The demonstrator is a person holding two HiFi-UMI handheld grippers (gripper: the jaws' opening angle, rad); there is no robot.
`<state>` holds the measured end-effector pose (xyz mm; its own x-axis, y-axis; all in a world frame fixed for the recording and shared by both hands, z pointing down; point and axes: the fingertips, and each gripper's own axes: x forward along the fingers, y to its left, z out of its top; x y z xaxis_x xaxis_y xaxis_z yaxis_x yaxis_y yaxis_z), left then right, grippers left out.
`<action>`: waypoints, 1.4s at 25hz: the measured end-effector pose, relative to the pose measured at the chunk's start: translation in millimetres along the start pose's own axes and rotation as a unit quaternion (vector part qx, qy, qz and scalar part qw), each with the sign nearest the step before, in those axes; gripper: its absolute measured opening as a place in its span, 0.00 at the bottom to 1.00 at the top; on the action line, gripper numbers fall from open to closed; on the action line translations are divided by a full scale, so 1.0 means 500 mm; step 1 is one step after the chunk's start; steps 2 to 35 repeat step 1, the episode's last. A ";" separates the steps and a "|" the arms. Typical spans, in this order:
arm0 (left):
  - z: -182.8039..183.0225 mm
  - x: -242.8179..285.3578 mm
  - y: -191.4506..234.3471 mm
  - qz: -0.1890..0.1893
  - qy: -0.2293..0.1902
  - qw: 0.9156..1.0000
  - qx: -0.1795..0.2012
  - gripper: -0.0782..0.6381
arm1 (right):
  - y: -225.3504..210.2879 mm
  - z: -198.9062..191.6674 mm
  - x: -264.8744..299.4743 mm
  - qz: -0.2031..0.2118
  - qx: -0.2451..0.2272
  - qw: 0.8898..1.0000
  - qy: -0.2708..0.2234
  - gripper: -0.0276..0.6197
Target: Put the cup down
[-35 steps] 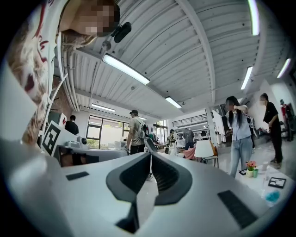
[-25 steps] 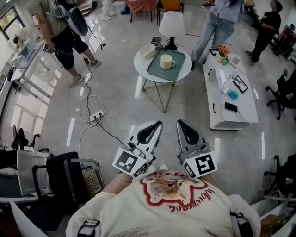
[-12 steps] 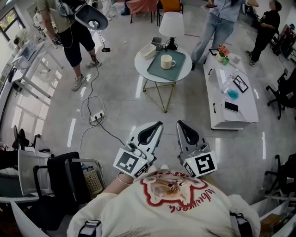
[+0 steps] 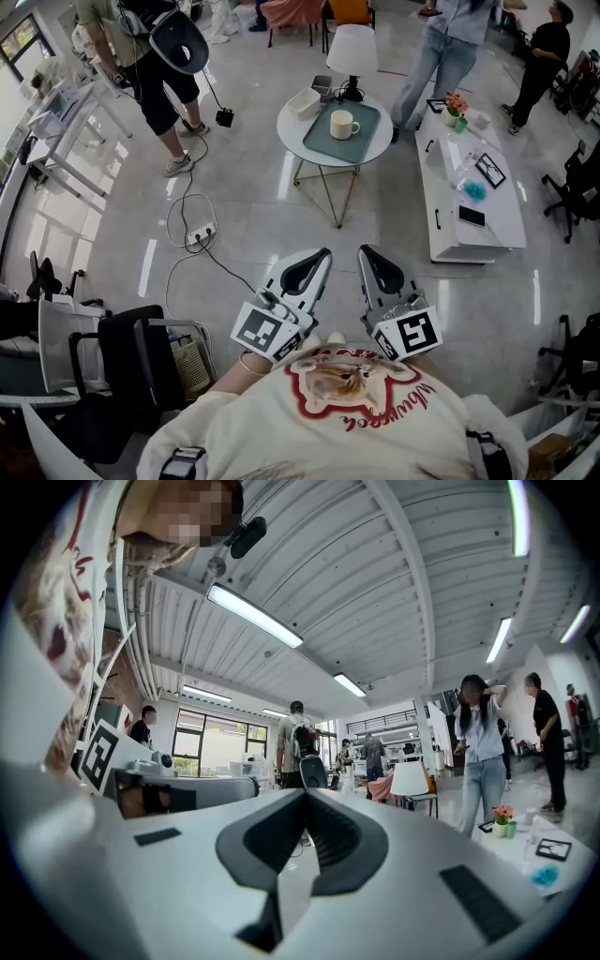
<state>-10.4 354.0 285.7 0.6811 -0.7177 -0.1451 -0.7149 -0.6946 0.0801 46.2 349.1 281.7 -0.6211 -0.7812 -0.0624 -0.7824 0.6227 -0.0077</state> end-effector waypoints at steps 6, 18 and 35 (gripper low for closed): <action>-0.001 -0.003 -0.002 0.000 0.001 1.000 0.000 0.13 | 0.002 0.002 -0.001 0.000 0.001 1.000 -0.001 0.09; -0.001 -0.003 -0.002 0.000 0.001 1.000 0.000 0.13 | 0.002 0.002 -0.001 0.000 0.001 1.000 -0.001 0.09; -0.001 -0.003 -0.002 0.000 0.001 1.000 0.000 0.13 | 0.002 0.002 -0.001 0.000 0.001 1.000 -0.001 0.09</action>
